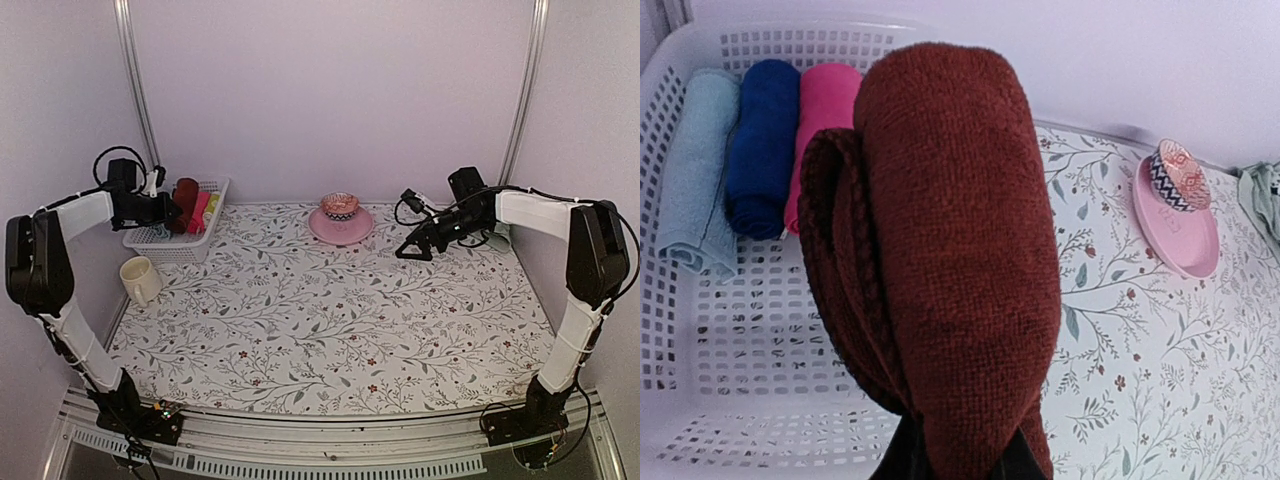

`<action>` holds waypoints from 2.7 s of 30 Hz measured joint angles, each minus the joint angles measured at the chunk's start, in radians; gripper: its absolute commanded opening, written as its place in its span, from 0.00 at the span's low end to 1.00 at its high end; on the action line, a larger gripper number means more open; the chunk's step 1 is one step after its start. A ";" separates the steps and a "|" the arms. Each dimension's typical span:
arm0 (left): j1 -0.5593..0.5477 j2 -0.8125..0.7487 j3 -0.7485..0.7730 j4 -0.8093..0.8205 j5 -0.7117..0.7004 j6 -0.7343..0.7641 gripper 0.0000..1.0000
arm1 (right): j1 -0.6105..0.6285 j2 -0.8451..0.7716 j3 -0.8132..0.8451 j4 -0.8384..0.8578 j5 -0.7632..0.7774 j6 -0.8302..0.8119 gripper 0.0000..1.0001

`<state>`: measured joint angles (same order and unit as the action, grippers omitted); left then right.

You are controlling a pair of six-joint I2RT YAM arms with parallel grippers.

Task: Roll the towels
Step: Place the towel in the storage box.

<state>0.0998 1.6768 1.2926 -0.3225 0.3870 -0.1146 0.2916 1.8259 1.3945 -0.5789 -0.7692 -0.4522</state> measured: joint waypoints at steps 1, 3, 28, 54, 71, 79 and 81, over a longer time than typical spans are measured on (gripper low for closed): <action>0.018 0.022 0.018 -0.015 0.011 0.006 0.00 | 0.000 0.000 0.000 0.001 0.000 0.000 0.99; 0.033 0.073 0.059 -0.042 0.022 0.018 0.00 | 0.000 0.000 -0.001 0.002 0.000 0.000 0.99; 0.029 0.471 0.391 -0.348 0.037 0.115 0.00 | 0.000 0.008 -0.001 0.003 -0.010 0.003 0.99; 0.054 0.516 0.281 -0.215 0.231 0.045 0.51 | 0.000 0.010 -0.001 0.004 -0.010 0.002 0.99; 0.064 0.426 0.293 -0.265 0.128 0.050 0.68 | 0.000 0.021 -0.001 0.004 -0.010 0.003 0.99; 0.041 0.428 0.379 -0.251 0.113 0.037 0.29 | 0.004 0.029 -0.001 0.004 -0.006 0.003 0.99; 0.027 0.436 0.414 -0.241 0.107 0.033 0.26 | 0.005 0.029 -0.001 0.004 -0.003 0.003 0.99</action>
<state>0.1265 2.1132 1.7061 -0.5640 0.4942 -0.0814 0.2966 1.8549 1.3933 -0.5747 -0.7719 -0.4496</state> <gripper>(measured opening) 0.318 0.989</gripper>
